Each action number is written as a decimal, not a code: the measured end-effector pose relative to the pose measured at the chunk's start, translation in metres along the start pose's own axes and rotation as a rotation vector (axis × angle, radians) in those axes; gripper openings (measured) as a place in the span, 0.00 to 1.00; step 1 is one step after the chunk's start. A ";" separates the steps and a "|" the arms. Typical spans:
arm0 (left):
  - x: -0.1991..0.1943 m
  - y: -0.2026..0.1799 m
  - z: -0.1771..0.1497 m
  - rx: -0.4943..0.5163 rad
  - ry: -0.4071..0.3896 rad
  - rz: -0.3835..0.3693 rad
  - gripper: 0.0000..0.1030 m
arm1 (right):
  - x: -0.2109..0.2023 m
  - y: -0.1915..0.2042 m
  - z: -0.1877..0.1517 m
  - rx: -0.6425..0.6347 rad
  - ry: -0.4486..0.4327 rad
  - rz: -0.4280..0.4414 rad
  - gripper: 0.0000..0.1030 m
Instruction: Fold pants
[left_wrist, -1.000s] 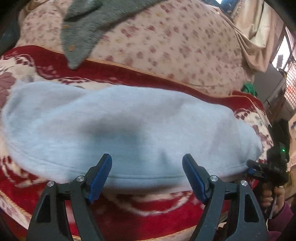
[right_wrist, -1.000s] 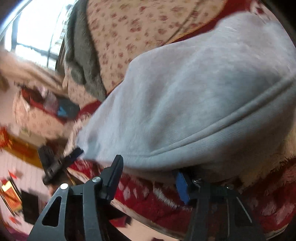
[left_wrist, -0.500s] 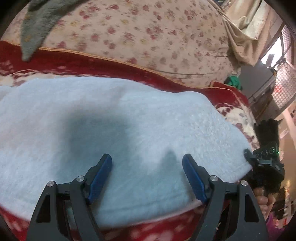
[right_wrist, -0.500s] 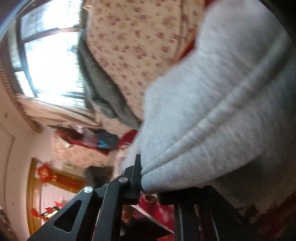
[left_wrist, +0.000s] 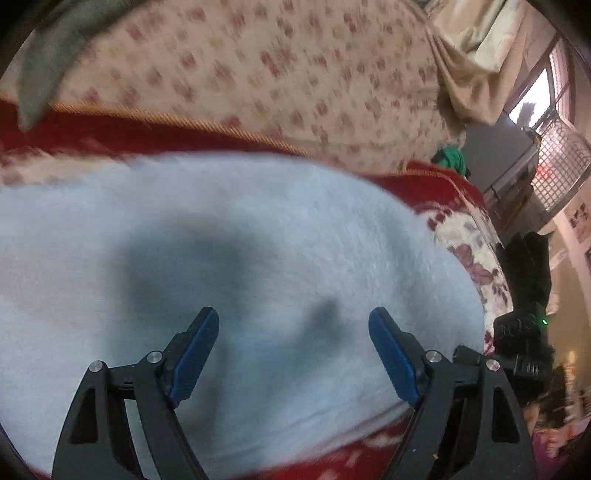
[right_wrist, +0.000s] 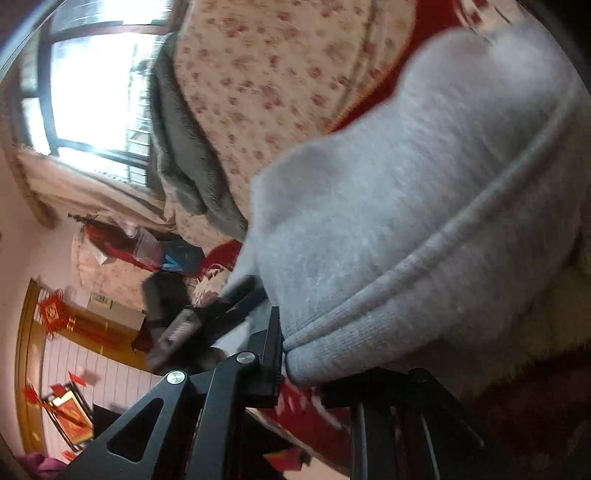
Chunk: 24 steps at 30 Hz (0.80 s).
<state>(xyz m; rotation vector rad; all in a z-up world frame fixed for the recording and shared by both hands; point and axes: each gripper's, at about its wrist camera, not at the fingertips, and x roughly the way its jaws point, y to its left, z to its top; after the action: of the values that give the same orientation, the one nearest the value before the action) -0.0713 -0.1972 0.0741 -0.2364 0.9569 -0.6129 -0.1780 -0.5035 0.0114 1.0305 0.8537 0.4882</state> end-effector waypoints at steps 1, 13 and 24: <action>-0.020 0.007 0.000 0.012 -0.036 0.031 0.80 | -0.002 -0.002 0.002 0.010 0.026 -0.021 0.41; -0.192 0.265 -0.050 -0.577 -0.253 0.315 0.90 | 0.025 0.070 -0.042 -0.313 0.328 -0.017 0.75; -0.165 0.303 -0.037 -0.561 -0.237 0.313 0.88 | 0.164 0.146 -0.057 -0.658 0.292 -0.185 0.76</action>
<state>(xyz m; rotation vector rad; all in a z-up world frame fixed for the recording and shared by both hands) -0.0553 0.1468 0.0309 -0.6303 0.8950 -0.0152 -0.1219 -0.2899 0.0653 0.2762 0.9442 0.7103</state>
